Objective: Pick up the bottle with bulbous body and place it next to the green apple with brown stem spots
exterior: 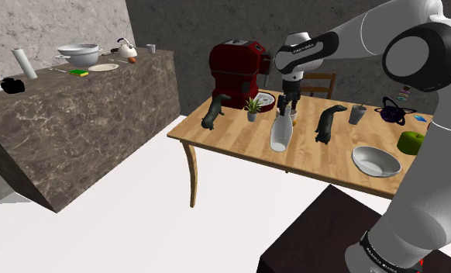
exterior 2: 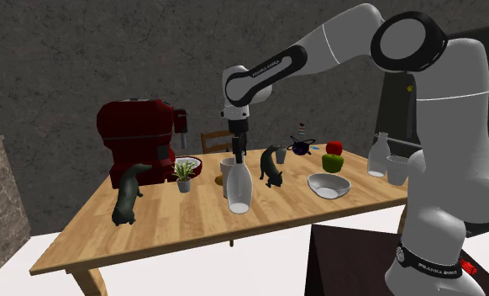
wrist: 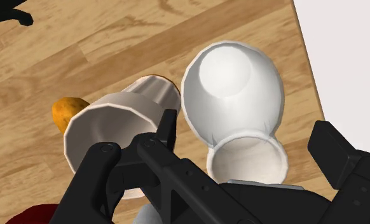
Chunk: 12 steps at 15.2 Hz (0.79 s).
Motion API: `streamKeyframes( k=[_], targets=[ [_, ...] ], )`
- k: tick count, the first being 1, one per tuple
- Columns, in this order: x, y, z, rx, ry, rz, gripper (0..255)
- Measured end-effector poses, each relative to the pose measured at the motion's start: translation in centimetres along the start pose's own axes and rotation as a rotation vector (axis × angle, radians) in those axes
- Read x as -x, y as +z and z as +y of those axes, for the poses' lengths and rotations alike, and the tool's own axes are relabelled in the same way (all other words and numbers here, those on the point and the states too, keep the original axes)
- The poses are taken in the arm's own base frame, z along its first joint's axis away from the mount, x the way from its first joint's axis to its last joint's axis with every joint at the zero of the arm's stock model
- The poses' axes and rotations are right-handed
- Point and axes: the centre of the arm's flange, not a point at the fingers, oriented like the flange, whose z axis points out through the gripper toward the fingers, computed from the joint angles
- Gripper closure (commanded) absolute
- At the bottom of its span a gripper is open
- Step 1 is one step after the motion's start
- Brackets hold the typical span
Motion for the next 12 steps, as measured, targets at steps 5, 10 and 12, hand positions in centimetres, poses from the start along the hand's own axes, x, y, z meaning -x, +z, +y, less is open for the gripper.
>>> streamKeyframes(
  k=[5,10,12],
  targets=[
    [0.00,0.03,-0.01,0.000,0.000,0.000,255],
    [0.00,0.00,-0.01,0.000,0.000,0.001,255],
    [0.00,0.00,-0.02,0.000,0.000,0.001,255]
  ],
)
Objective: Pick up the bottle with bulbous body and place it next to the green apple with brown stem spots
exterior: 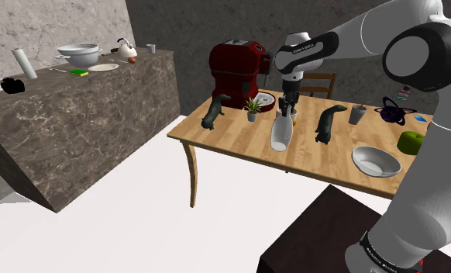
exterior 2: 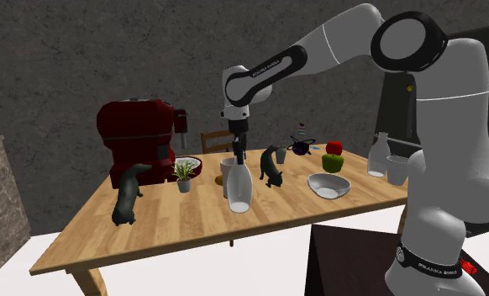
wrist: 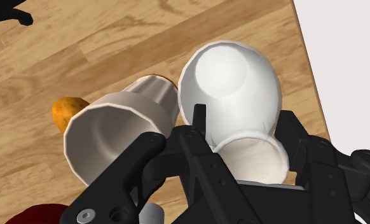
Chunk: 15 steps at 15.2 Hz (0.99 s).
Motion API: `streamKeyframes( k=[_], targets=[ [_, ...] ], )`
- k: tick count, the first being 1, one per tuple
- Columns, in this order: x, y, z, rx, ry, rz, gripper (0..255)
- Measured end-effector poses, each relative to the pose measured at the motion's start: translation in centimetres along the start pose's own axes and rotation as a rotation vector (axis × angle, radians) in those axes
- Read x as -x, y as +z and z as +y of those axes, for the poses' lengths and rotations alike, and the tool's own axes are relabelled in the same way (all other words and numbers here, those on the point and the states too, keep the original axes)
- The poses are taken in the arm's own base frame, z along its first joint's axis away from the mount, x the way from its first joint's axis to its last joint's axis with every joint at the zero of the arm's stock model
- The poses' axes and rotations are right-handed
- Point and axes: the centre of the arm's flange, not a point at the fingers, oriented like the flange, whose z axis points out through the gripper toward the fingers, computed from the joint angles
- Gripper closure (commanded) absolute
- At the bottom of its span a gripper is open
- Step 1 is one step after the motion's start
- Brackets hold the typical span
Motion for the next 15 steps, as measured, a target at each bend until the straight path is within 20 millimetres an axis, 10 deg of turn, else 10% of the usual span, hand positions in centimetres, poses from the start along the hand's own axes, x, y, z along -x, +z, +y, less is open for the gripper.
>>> streamKeyframes(
  k=[15],
  targets=[
    [0.5,-6.3,0.1,0.000,0.000,0.000,255]
  ],
)
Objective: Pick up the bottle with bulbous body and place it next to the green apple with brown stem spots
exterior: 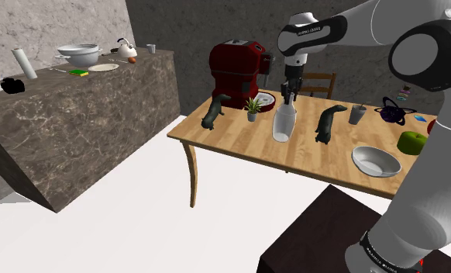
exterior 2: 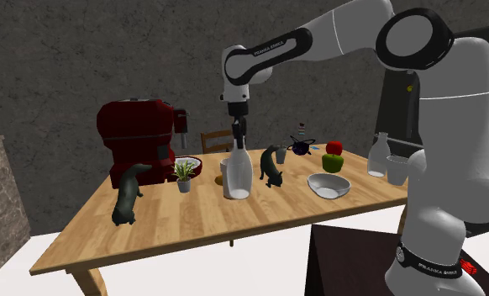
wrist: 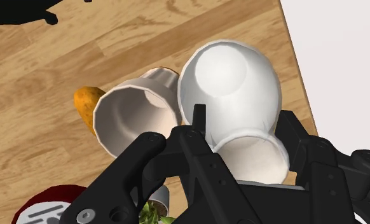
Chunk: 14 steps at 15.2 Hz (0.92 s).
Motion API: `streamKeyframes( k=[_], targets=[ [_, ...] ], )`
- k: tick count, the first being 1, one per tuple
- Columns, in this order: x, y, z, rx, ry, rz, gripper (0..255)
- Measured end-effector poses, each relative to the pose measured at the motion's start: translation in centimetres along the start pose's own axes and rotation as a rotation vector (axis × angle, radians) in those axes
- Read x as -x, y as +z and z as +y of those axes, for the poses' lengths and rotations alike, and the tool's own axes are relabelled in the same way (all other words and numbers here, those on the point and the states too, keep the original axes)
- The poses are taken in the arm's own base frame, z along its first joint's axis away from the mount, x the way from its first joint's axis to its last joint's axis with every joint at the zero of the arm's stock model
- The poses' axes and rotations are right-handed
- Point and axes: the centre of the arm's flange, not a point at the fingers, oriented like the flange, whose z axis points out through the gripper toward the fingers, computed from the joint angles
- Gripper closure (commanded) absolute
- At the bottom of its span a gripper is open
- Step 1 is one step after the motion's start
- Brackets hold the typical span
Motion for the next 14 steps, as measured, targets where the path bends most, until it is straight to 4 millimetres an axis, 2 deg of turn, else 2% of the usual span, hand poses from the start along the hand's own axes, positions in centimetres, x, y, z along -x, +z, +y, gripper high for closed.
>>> streamKeyframes(
  k=[14],
  targets=[
    [0.6,-7.2,0.3,0.000,0.000,0.000,255]
  ],
)
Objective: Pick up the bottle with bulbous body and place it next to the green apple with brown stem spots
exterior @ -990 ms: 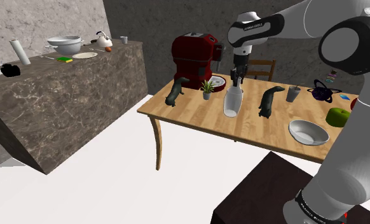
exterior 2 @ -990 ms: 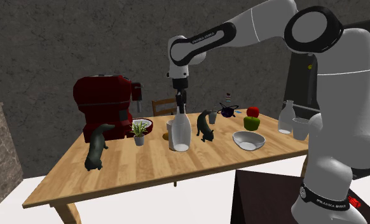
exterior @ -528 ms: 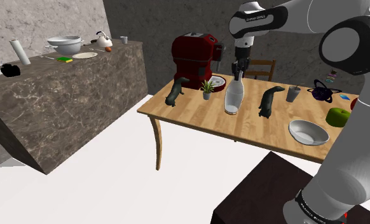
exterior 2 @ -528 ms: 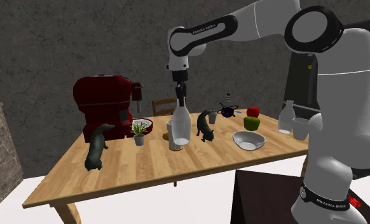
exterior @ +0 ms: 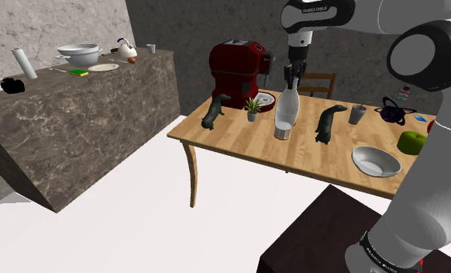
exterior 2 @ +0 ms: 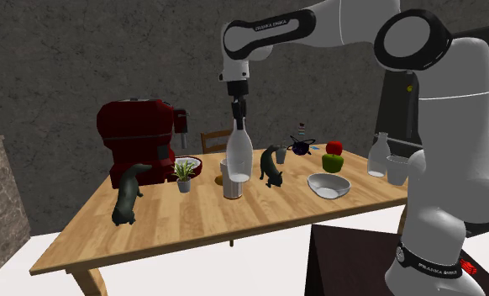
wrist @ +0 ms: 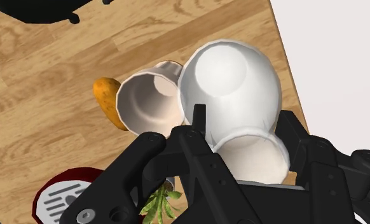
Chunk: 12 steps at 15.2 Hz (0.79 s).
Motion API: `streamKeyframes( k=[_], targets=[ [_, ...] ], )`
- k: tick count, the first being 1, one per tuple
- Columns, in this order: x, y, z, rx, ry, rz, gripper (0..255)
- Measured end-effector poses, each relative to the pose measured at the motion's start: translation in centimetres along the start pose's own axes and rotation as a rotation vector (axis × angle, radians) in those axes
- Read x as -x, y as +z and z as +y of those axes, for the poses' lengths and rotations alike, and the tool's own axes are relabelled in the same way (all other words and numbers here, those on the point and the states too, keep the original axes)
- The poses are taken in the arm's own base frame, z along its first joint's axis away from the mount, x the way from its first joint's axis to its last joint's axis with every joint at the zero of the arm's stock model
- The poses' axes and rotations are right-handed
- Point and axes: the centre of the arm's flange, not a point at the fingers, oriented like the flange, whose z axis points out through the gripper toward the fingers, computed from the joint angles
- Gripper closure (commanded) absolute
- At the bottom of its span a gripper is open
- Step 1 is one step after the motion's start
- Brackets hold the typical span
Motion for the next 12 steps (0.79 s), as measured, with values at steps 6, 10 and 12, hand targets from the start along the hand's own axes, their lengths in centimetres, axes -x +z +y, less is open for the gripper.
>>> streamKeyframes(
  k=[6,10,12],
  targets=[
    [0.4,-3.2,-0.1,0.000,0.000,0.000,255],
    [1.5,-4.1,1.0,0.000,0.000,0.000,255],
    [3.5,-4.0,2.6,0.000,0.001,-0.001,255]
  ],
)
